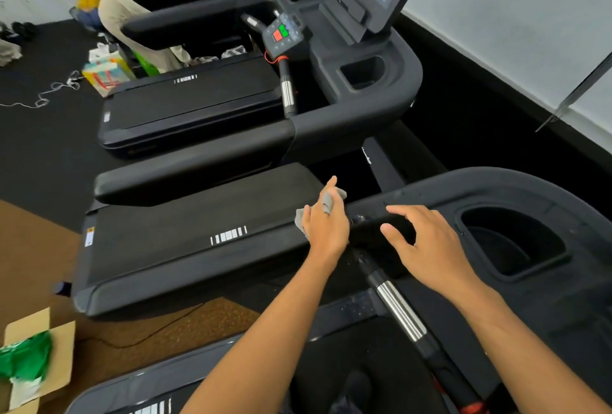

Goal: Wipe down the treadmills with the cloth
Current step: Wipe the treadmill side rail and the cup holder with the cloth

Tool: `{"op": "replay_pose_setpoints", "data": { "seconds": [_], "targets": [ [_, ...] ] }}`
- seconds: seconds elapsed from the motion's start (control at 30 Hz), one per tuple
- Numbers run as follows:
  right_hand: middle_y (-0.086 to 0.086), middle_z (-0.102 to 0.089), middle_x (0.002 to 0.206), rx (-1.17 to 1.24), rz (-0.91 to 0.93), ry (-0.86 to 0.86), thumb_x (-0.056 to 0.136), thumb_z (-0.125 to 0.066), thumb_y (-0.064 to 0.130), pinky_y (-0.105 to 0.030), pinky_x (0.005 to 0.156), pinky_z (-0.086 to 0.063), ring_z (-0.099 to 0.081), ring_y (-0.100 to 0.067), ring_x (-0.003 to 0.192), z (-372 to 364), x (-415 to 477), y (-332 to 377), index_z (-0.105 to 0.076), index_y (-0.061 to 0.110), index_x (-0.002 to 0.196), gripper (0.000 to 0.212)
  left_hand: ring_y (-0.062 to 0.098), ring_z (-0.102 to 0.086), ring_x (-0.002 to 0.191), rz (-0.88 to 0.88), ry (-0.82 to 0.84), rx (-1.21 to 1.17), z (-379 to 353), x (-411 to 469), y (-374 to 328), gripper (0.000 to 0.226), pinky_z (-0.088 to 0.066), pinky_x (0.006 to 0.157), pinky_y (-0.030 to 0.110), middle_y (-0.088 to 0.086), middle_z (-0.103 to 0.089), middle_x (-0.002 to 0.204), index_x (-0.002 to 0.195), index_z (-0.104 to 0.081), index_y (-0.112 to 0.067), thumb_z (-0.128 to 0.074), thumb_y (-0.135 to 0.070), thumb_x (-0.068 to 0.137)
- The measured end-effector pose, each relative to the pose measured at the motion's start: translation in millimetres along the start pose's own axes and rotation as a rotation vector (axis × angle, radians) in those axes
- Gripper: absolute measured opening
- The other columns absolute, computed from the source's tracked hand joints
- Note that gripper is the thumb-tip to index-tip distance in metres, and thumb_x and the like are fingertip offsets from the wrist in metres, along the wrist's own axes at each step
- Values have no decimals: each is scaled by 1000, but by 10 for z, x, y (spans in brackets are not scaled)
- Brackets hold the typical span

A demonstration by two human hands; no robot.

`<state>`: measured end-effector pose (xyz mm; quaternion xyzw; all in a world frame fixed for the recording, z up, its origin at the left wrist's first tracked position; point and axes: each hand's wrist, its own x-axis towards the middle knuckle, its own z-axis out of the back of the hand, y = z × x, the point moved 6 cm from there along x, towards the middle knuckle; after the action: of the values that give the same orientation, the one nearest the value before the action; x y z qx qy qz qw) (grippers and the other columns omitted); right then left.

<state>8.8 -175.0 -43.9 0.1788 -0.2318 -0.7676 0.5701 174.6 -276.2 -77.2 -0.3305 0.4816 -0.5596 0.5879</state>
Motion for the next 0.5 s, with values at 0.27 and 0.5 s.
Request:
{"op": "replay_pose_setpoints", "data": {
  "seconds": [0.27,0.5],
  "targets": [
    [17,-56,138,1,9,-32,101,-54,49,-25,95,-34,-46,-7,126,27,24,128,-56,33,138,41,22,-68,118,-86,-74,-338,1369,-101,-108,40,-56,98,53,-13,-66,138,144,-53,-54,-32,-49,111],
    [16,-58,136,-9,-83,-85,101,-55,49,-25,93,-33,-47,-8,123,24,-124,176,-57,33,138,40,15,-58,132,-231,35,281,1403,-140,558,44,-45,114,50,-13,-55,152,149,-39,-61,-22,-61,109]
  ]
}}
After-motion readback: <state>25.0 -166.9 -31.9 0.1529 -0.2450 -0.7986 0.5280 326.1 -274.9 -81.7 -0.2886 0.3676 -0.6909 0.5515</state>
